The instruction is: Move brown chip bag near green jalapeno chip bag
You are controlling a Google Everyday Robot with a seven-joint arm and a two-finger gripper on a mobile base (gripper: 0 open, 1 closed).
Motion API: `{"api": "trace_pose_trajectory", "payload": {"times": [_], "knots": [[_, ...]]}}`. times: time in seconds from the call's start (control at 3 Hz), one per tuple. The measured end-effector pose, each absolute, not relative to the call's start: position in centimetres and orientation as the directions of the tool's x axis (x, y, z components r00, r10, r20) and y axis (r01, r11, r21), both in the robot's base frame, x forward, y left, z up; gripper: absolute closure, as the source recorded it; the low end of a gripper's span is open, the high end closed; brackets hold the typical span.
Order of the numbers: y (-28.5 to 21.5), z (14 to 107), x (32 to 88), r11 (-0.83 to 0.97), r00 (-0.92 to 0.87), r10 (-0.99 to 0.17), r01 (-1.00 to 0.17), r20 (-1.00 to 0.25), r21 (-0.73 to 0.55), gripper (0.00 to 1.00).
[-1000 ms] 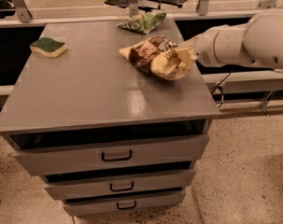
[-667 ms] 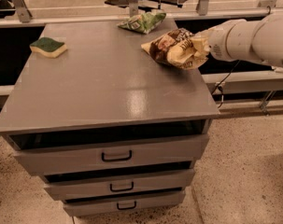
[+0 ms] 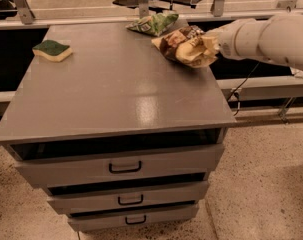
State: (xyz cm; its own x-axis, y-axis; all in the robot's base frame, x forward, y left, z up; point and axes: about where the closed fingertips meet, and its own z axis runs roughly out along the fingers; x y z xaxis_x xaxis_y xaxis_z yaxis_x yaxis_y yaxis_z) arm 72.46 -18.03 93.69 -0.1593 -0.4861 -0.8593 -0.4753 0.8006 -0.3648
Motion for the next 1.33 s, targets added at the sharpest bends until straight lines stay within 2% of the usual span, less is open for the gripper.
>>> {"api": "trace_pose_trajectory", "payload": {"times": [0.67, 1.0, 1.33], "knots": [[-16.1, 92.0, 76.6, 0.78, -0.168, -0.484, -0.527, -0.859, -0.337, 1.0], [-16.0, 91.7, 77.5, 0.777, -0.181, -0.486, -0.536, -0.855, -0.329, 0.83], [-16.4, 91.5, 77.7, 0.778, -0.193, -0.488, -0.539, -0.851, -0.324, 0.59]]}}
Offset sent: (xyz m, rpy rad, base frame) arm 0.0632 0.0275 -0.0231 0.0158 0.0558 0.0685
